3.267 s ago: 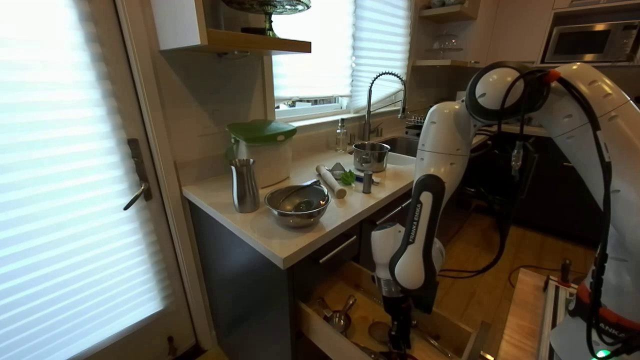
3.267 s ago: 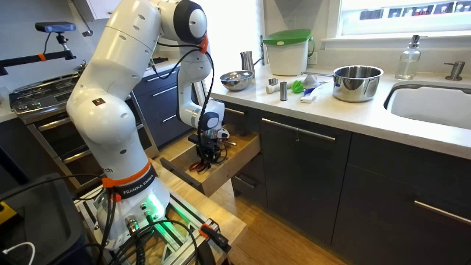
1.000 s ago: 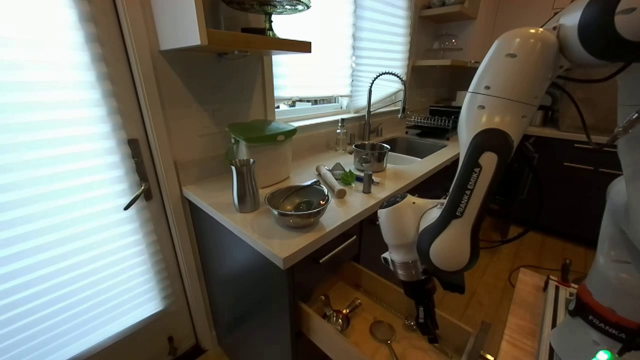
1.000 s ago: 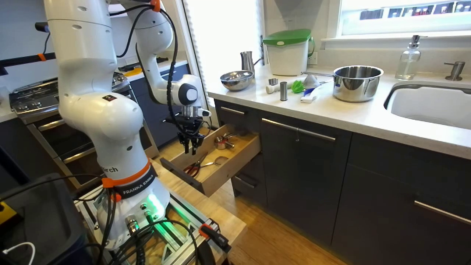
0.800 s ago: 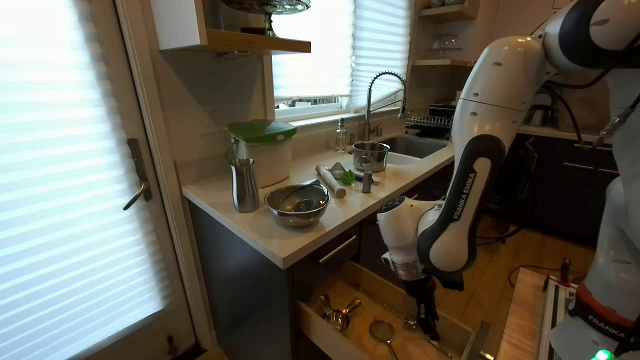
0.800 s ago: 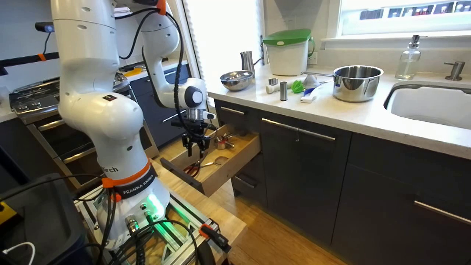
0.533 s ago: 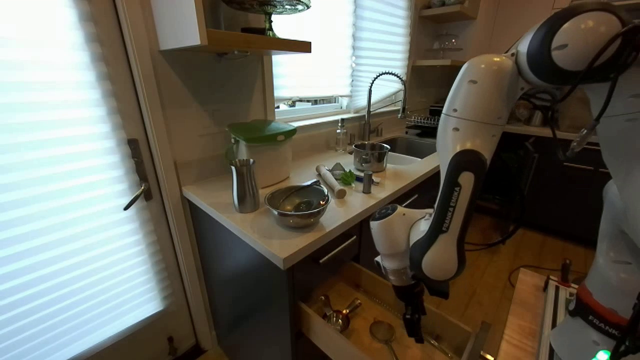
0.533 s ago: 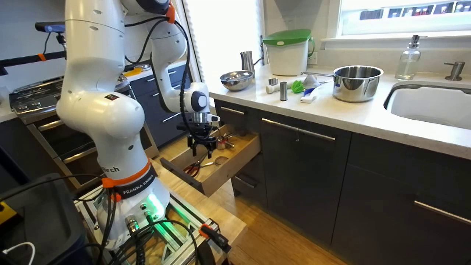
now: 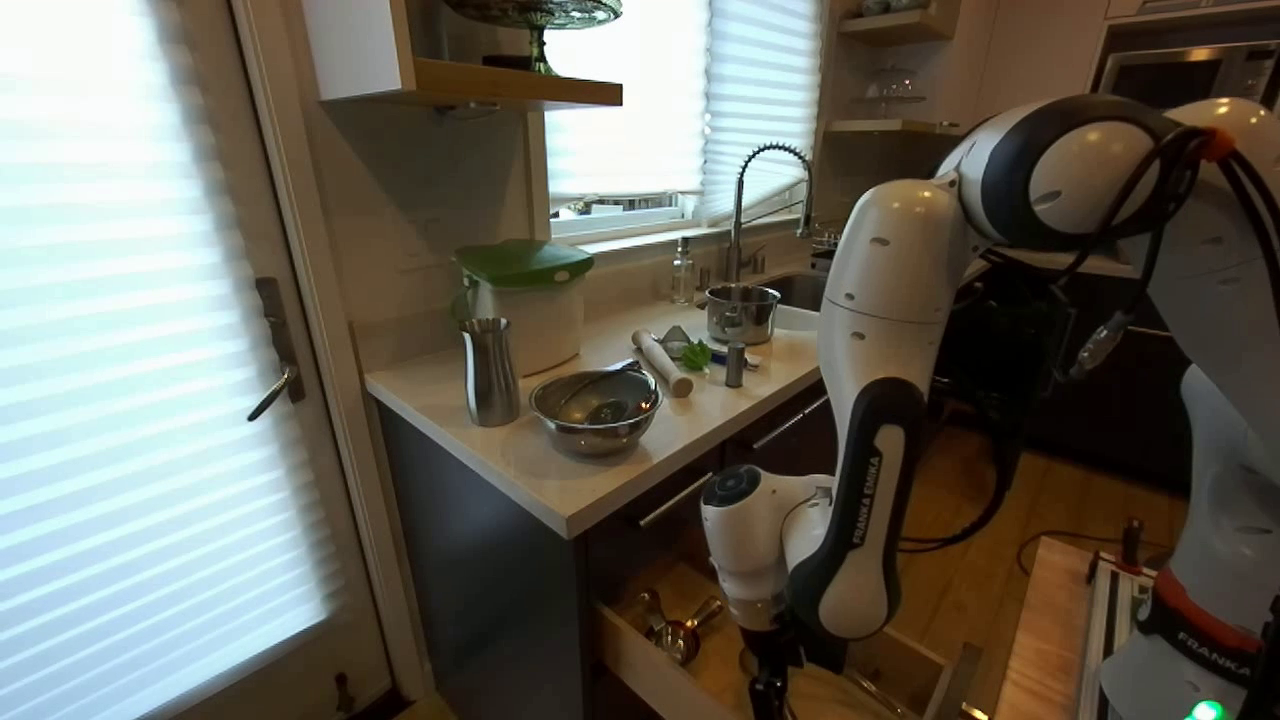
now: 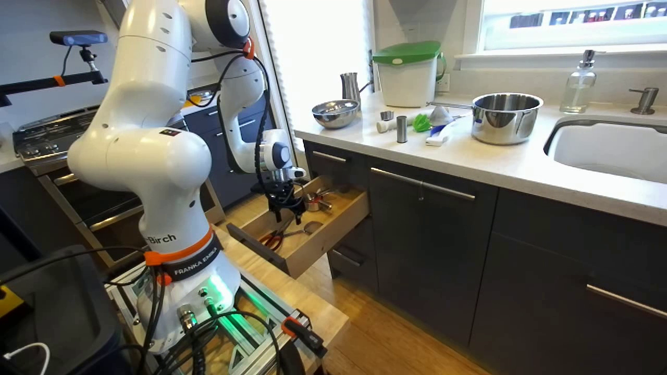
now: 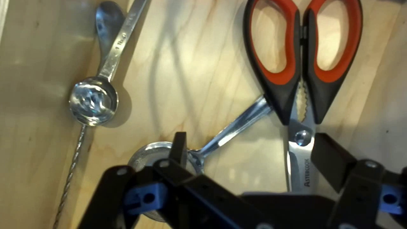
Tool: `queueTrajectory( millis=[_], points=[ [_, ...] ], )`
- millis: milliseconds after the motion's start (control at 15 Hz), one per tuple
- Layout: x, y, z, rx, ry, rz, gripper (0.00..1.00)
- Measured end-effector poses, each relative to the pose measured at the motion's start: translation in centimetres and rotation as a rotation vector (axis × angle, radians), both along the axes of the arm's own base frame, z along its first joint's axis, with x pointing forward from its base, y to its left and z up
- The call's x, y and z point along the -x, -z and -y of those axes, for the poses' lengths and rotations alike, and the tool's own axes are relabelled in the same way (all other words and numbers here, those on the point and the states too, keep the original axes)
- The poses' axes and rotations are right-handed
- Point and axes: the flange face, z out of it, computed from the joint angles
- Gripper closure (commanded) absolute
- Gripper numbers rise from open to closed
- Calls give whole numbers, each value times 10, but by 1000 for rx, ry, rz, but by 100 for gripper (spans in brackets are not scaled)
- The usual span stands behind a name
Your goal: Take the pair of scissors out of the drawer and put it in the pot
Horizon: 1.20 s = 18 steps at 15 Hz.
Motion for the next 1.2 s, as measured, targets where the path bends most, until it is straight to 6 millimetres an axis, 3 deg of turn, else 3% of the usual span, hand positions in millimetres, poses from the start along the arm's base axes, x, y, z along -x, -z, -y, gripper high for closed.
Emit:
queueTrajectory(
  millis=[400,800,1200],
  points=[
    [-1,2,3,-69,-37,60,0],
    [28,5,16,-260,-128,157,0],
    [37,19,23,-241,-57,128,0]
  ],
)
